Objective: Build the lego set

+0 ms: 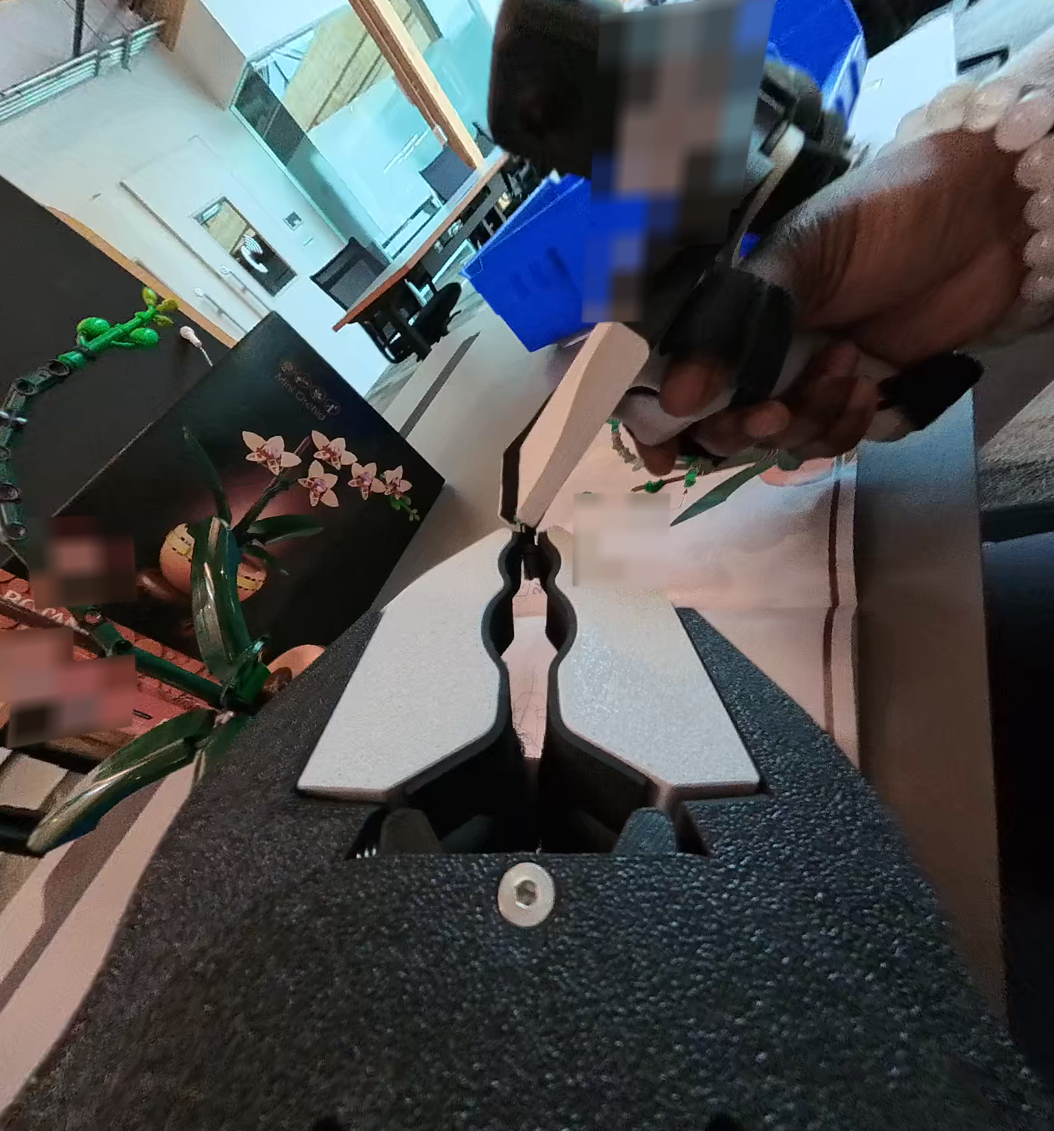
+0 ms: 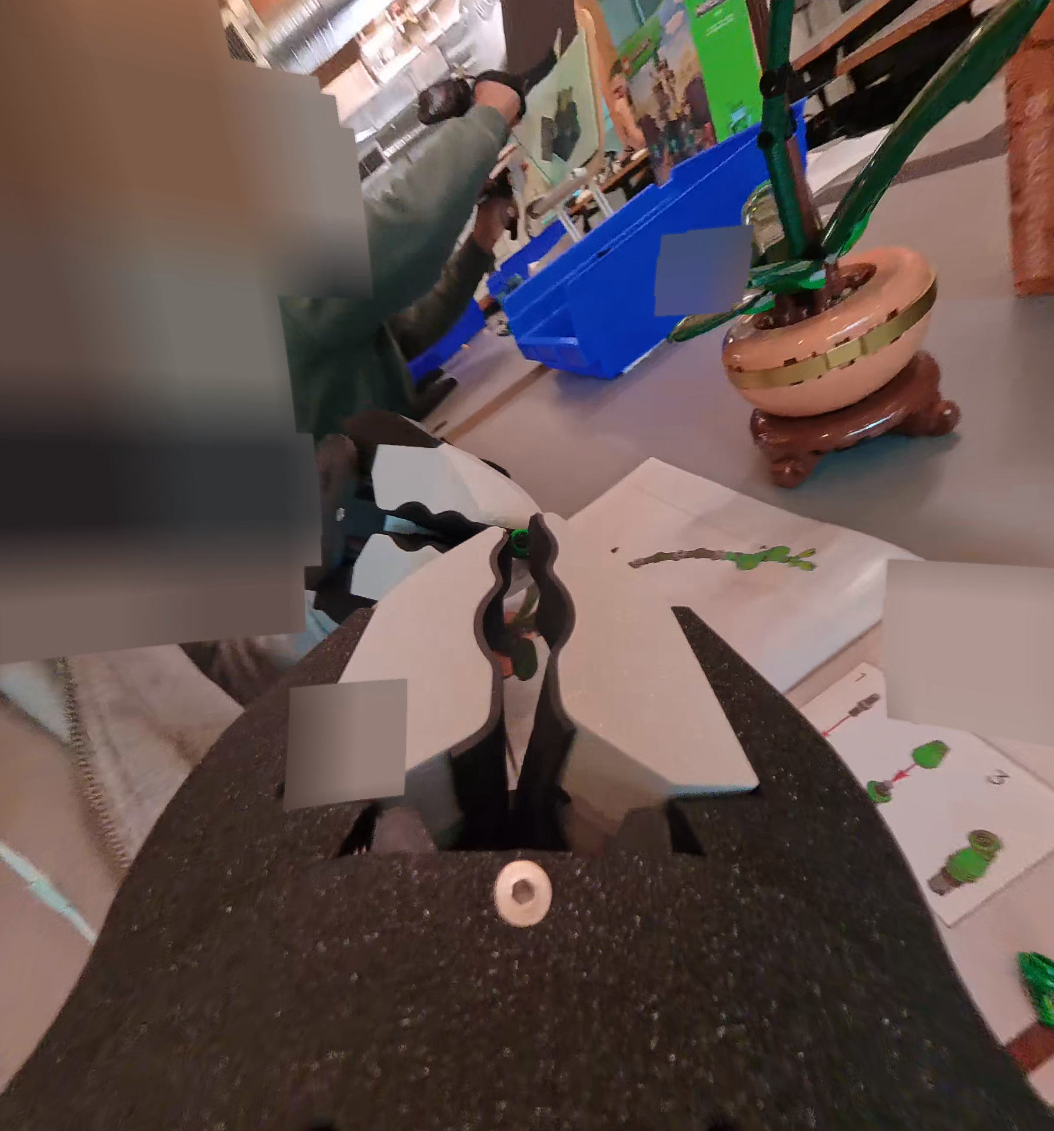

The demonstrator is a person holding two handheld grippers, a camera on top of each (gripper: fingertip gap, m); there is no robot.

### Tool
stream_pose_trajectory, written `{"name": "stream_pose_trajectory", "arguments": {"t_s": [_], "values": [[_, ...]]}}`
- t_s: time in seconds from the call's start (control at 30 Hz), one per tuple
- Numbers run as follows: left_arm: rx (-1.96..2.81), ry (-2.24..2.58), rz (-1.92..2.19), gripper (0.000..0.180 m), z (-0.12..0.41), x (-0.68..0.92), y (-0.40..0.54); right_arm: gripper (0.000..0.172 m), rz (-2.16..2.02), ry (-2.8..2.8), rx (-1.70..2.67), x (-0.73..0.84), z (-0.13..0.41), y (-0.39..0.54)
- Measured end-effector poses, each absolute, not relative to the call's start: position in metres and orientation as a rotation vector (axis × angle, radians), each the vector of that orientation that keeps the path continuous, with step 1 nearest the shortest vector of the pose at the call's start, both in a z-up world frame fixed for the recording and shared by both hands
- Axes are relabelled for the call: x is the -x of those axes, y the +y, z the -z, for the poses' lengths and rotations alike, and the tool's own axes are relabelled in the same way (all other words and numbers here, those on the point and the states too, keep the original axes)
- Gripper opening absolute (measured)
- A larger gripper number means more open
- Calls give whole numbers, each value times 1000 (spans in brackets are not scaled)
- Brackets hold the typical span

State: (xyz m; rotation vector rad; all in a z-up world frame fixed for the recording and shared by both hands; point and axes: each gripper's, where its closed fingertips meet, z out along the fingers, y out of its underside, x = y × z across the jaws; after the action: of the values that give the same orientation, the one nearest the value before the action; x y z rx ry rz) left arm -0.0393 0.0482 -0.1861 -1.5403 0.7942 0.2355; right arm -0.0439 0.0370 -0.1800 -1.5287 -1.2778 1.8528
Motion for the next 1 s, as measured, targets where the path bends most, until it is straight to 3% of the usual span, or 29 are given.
{"name": "stream_pose_trajectory", "arguments": {"t_s": [0.27, 0.87, 0.93, 1.0], "values": [[1551, 853, -396, 5, 190, 44, 50, 4, -1645, -1343, 1481, 48, 184, 34], [1482, 841, -350, 3, 178, 38, 44, 0, -1892, -1307, 1366, 40, 170, 27], [1541, 837, -422, 3, 190, 58, 46, 0, -1908, -1155, 1322, 33, 148, 52], [1492, 718, -308, 3, 168, 61, 45, 0, -1720, -1255, 1330, 26, 157, 70]]}}
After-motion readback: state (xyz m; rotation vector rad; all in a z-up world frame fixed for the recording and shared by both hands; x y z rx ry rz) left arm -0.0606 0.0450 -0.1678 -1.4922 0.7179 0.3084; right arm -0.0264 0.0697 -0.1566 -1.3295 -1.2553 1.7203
